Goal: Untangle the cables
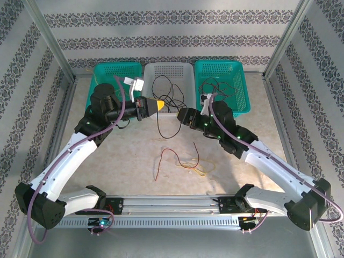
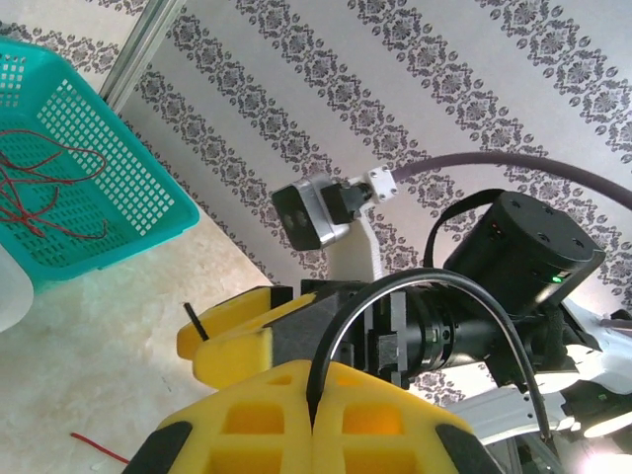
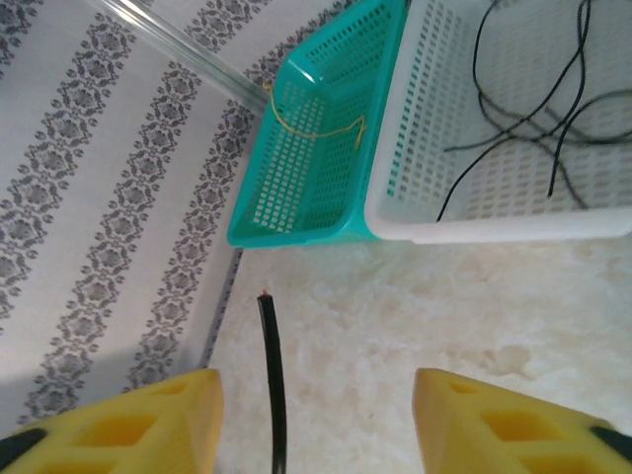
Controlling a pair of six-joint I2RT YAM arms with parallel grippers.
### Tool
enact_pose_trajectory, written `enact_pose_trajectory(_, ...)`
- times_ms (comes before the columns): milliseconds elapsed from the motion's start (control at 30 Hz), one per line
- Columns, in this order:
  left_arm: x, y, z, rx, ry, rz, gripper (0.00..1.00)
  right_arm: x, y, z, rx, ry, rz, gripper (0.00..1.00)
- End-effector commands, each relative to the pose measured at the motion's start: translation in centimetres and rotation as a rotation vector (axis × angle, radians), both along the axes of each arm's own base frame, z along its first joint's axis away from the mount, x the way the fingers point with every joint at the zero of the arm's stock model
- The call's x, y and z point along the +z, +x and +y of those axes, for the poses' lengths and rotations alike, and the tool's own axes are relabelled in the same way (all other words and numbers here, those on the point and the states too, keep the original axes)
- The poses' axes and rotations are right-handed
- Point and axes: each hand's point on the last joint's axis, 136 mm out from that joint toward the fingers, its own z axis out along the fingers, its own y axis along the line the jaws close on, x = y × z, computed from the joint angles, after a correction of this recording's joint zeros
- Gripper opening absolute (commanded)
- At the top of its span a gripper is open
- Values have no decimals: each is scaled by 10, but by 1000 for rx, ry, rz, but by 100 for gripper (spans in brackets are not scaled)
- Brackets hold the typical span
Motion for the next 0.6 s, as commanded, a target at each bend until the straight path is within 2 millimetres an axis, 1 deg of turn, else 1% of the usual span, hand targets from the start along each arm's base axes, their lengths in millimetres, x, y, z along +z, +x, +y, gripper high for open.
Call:
enact_pose_trajectory(0,18,-7,6,-1,3,-78,0,25,3,5,16,63,-43,39)
enact_pose_trajectory(33,19,-8,7,1,2,-87,0,23,4,3,8,63,-35,35)
enact_pose_trajectory(67,20,-9,7,-2,0,-92,0,19,5,2,2,64,-23,34)
enact_pose_trajectory(133,21,-10,7,-7,-6,-98,0,15,6,1,3,69,-10,36)
enact_pose_trajectory(167,22,-10,7,-8,-7,-101,0,13,6,1,2,70,-7,33)
enact_pose_trajectory(233,23,-9,8,3,-7,-114,0,10,6,-1,-5,71,-2,22)
enact_pose_trajectory(300,25,-8,11,24,-9,-128,0,8,7,-7,-26,78,7,14)
enact_pose_trajectory(367,28,-8,12,34,-17,-143,0,5,9,-14,-47,101,14,8)
enact_pose_trajectory(467,27,-5,15,59,-19,-147,0,2,11,-26,-81,141,23,0)
enact_pose_trajectory(533,26,1,22,117,-7,-151,0,-1,11,-38,-122,153,26,0)
enact_pose_trajectory(567,24,8,29,173,5,-150,0,-4,12,-47,-158,164,32,0)
